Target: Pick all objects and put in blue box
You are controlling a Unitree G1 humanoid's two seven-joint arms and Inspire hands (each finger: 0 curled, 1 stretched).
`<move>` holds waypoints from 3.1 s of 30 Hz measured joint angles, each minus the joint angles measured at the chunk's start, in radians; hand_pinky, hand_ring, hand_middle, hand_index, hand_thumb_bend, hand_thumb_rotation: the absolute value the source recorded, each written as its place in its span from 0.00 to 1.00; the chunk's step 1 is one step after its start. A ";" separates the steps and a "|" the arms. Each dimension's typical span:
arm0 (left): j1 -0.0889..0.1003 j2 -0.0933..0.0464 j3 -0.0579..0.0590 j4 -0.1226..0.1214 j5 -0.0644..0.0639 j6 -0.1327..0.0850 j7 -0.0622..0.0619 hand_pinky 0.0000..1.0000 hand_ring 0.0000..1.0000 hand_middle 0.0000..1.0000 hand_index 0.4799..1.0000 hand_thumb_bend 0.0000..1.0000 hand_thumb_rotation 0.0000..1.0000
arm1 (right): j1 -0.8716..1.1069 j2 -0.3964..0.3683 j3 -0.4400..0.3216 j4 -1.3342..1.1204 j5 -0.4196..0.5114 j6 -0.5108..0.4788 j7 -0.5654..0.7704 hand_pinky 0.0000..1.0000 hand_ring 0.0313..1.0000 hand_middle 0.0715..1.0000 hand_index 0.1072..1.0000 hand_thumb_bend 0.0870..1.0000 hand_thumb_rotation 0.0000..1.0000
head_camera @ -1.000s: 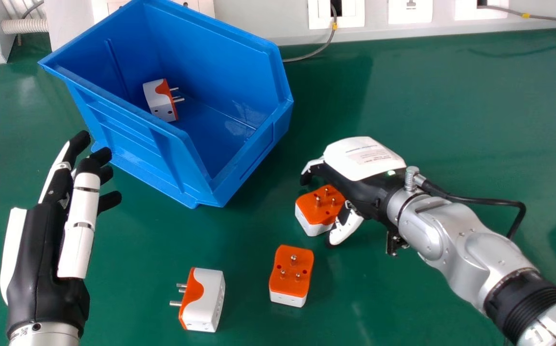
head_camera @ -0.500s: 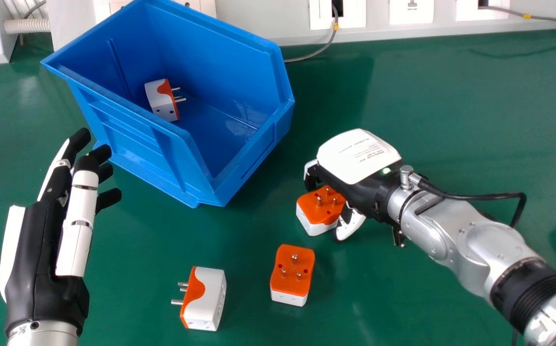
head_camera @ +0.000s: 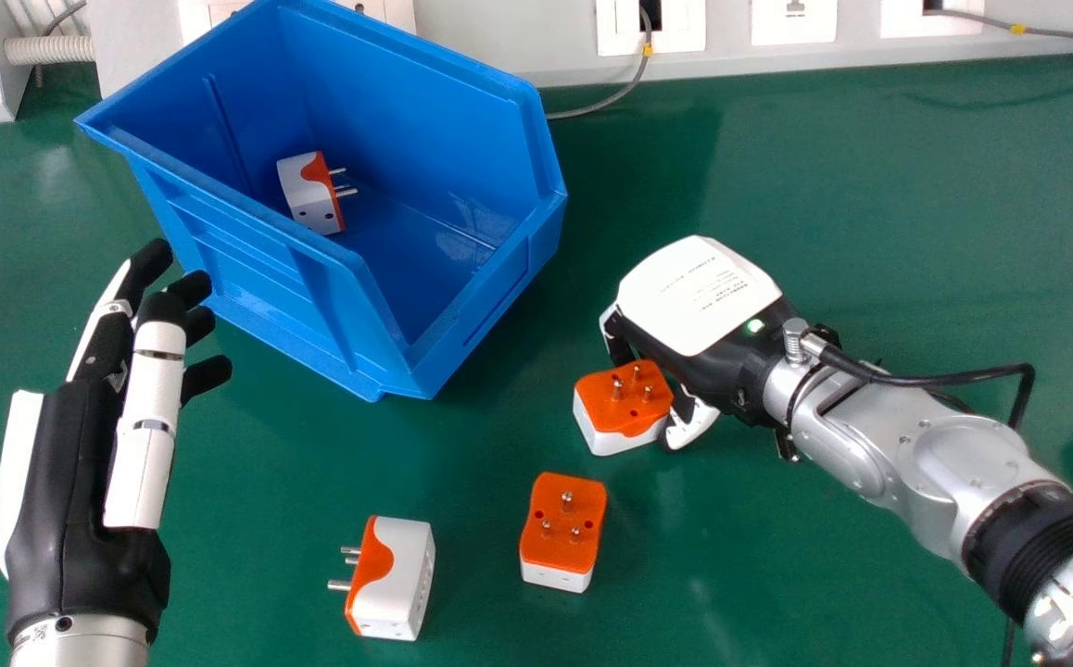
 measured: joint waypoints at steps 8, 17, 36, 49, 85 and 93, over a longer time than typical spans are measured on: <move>-0.001 0.000 -0.006 0.000 0.010 0.000 0.011 0.80 0.87 0.87 0.82 0.36 0.89 | 0.000 -0.004 -0.016 0.016 0.000 0.027 -0.007 0.37 0.44 0.48 0.42 0.45 0.00; -0.009 0.000 -0.011 0.000 0.018 0.000 0.013 0.79 0.87 0.87 0.81 0.35 0.89 | 0.004 -0.008 -0.053 0.011 0.029 0.067 0.029 0.36 0.43 0.47 0.39 0.45 0.00; -0.010 0.000 -0.012 0.000 0.019 0.017 0.016 0.79 0.87 0.87 0.81 0.35 0.89 | 0.003 -0.019 -0.039 -0.031 0.020 0.108 0.114 0.15 0.17 0.43 0.41 0.47 0.00; -0.009 0.000 -0.013 -0.008 0.019 0.022 0.018 0.78 0.87 0.87 0.81 0.35 0.90 | 0.001 -0.021 -0.034 -0.042 0.008 0.111 0.138 0.14 0.16 0.39 0.41 0.48 0.00; -0.002 0.003 -0.003 -0.008 0.017 0.022 0.009 0.78 0.87 0.87 0.82 0.36 0.90 | 0.165 -0.107 -0.233 -0.389 0.117 0.191 0.290 0.15 0.19 0.38 0.42 0.47 0.00; -0.006 0.004 0.001 -0.006 0.018 0.022 0.008 0.78 0.87 0.87 0.81 0.37 0.90 | 0.187 -0.118 -0.272 -0.478 0.147 0.172 0.332 0.20 0.26 0.42 0.41 0.47 0.00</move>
